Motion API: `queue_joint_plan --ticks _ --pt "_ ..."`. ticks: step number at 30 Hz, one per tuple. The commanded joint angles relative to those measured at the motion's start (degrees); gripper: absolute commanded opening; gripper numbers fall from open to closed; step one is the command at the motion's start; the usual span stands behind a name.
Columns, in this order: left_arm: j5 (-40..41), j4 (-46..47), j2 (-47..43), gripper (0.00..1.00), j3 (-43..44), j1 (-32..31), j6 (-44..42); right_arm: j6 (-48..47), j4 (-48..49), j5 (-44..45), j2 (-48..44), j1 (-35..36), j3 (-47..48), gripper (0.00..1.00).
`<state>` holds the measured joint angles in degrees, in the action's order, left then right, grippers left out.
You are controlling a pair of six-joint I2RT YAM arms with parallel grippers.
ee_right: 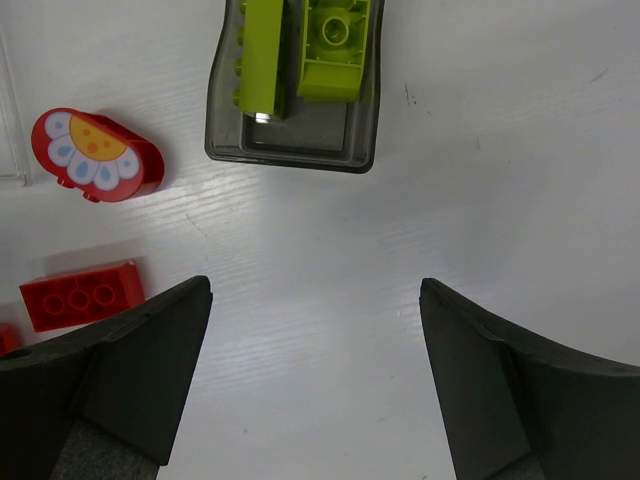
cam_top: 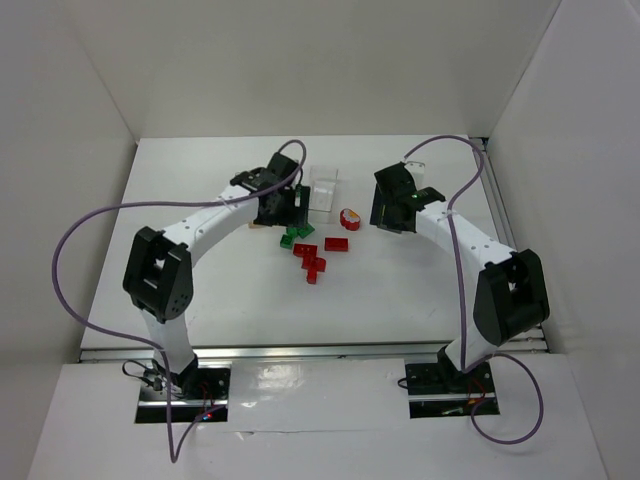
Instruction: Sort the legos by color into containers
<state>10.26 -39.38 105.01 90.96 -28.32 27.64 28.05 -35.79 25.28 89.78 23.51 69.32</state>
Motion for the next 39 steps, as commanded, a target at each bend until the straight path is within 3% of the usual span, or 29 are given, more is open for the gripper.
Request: queue_joint_plan --ticks 1,10,30,39 --pt "-3.58 3.23 0.37 0.95 -6.12 -0.15 2.59 0.69 0.55 0.04 -0.66 0.57 0.99 0.92" --pt "-0.86 10.54 3.36 0.88 -9.48 -0.69 4.44 0.69 0.55 -0.76 -0.04 0.57 1.61 0.92" --pt "3.89 12.84 8.02 0.65 -11.15 0.37 7.69 0.69 0.02 -0.76 -0.57 0.57 0.47 0.92" --pt "5.64 10.21 4.5 0.36 -10.28 0.37 5.68 0.69 0.55 -0.76 -0.57 0.57 0.47 0.92"
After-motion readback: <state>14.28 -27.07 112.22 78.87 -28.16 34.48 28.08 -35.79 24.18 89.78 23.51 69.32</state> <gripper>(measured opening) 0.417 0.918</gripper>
